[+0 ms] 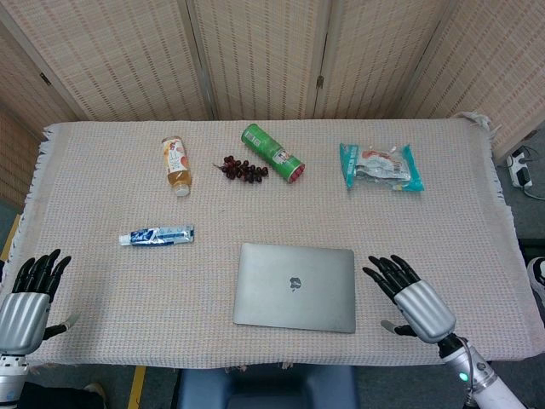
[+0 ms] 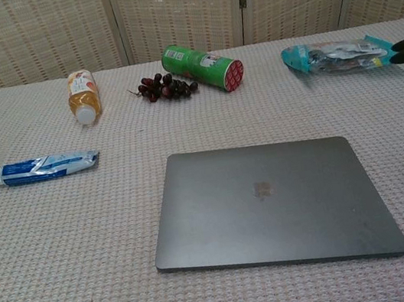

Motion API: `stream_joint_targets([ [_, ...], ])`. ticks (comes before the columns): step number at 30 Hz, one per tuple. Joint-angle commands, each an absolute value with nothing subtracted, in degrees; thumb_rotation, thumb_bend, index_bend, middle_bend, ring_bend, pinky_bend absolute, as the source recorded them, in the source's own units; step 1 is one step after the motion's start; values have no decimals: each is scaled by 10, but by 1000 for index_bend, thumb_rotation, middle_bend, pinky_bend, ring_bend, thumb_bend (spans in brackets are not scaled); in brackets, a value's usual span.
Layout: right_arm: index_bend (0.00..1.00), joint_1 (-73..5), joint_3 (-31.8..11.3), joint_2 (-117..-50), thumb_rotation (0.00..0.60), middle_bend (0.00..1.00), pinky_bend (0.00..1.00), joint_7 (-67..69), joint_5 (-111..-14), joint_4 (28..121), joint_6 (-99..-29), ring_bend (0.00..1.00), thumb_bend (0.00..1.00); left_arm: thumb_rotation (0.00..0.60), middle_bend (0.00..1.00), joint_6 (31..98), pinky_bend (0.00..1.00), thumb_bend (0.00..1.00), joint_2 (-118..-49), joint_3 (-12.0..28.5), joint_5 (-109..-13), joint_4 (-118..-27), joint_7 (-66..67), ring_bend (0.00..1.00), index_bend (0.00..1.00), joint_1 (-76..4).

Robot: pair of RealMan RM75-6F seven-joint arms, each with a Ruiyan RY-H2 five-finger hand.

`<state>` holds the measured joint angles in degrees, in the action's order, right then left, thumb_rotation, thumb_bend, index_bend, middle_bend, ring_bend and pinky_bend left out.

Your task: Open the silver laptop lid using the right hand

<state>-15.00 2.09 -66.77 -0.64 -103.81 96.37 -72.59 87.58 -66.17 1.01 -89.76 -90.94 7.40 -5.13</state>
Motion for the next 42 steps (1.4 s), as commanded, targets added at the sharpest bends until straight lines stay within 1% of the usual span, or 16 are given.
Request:
stream_joint_targets([
  [1, 0, -189, 25, -703, 600, 0, 0, -16, -1056, 973, -679, 40, 148, 600, 0, 884, 0, 208, -662, 9, -903, -909, 65, 0, 0, -48],
  [8, 0, -247, 13, -767, 600, 0, 0, -35, -1048, 969, -603, 40, 148, 600, 0, 887, 0, 208, -660, 2, -913, -906, 63, 0, 0, -44],
  [16, 0, -302, -12, -842, 600, 0, 0, -69, -995, 944, -526, 27, 148, 600, 0, 883, 0, 208, -659, 1, -918, -910, 56, 0, 0, -47],
  [20, 0, -321, -22, -874, 600, 0, 0, -91, -972, 921, -502, 18, 147, 600, 0, 880, 0, 207, -659, 3, -915, -909, 52, 0, 0, -49],
  [28, 0, -349, -27, -916, 600, 0, 0, -114, -937, 889, -475, 13, 147, 600, 0, 873, 0, 208, -665, 6, -911, -904, 45, 0, 0, -53],
  [42, 0, -366, -22, -938, 600, 0, 0, -150, -897, 866, -472, 4, 147, 600, 0, 869, 0, 208, -673, 7, -906, -890, 33, 0, 0, -55],
])
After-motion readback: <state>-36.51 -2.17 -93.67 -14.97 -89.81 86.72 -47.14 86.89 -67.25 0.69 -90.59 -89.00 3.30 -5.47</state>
